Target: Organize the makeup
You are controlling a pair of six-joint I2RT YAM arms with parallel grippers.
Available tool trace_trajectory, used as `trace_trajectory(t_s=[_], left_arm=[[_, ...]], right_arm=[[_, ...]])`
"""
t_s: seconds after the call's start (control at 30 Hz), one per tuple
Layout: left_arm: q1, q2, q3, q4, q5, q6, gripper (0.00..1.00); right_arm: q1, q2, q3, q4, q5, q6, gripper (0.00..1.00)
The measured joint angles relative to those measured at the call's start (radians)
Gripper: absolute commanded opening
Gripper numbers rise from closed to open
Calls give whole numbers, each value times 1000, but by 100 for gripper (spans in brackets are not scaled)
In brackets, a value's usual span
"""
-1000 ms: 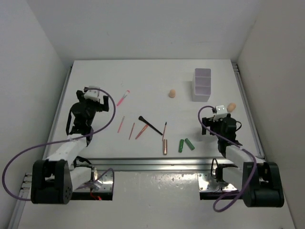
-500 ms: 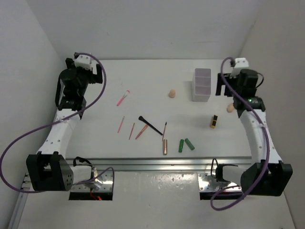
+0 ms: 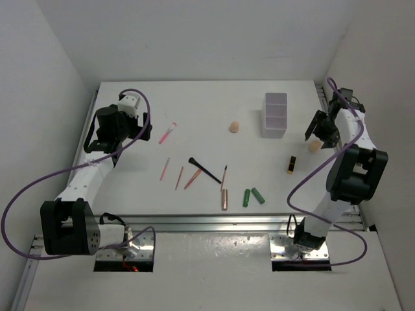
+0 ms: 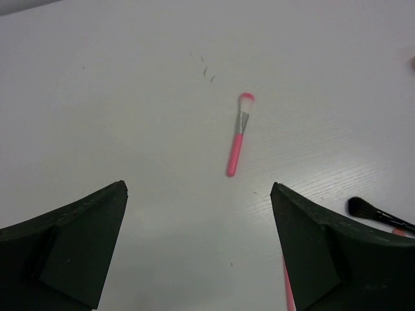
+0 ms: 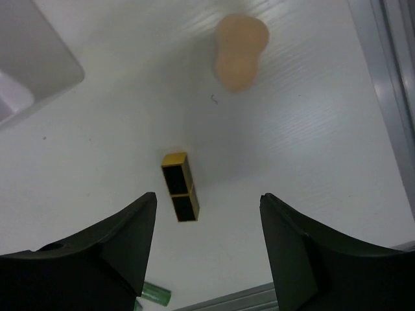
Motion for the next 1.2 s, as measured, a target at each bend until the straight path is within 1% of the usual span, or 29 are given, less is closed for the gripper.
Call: trace_trajectory(t_s=[0.07, 0.2, 0.27, 0.33, 0.43, 0.53, 0.7, 0.8, 0.97, 1.2], left_arm=[[0, 0, 0, -4, -4, 3, 99], [-5, 0, -4, -9, -21, 3, 99], [-10, 0, -13, -10, -28, 3, 99], [-16, 0, -25, -15, -32, 3, 99], [-32, 4, -33, -29, -37, 6, 99], [-47, 17, -33, -32, -42, 10, 99], [-67, 41, -33, -37, -47, 19, 99], [-73, 51, -33, -42, -48, 27, 99], [-74, 53, -33, -45, -50, 30, 99], [-74, 52, -34, -43, -57, 29, 99]], right_arm=[[0, 39, 24, -12, 47, 5, 64], [-3, 145, 132, -26, 114, 2, 57], [-3, 182, 164, -24, 122, -9, 54], [-2, 190, 163, -26, 105, -24, 54], [7, 177, 130, -15, 64, -62, 55], [48, 140, 56, -4, 29, -90, 56], [125, 64, -71, -16, -25, -95, 56], [136, 53, -111, -18, -44, -90, 55], [136, 76, -121, -14, -66, -86, 51], [136, 174, -86, 3, -68, -83, 50]])
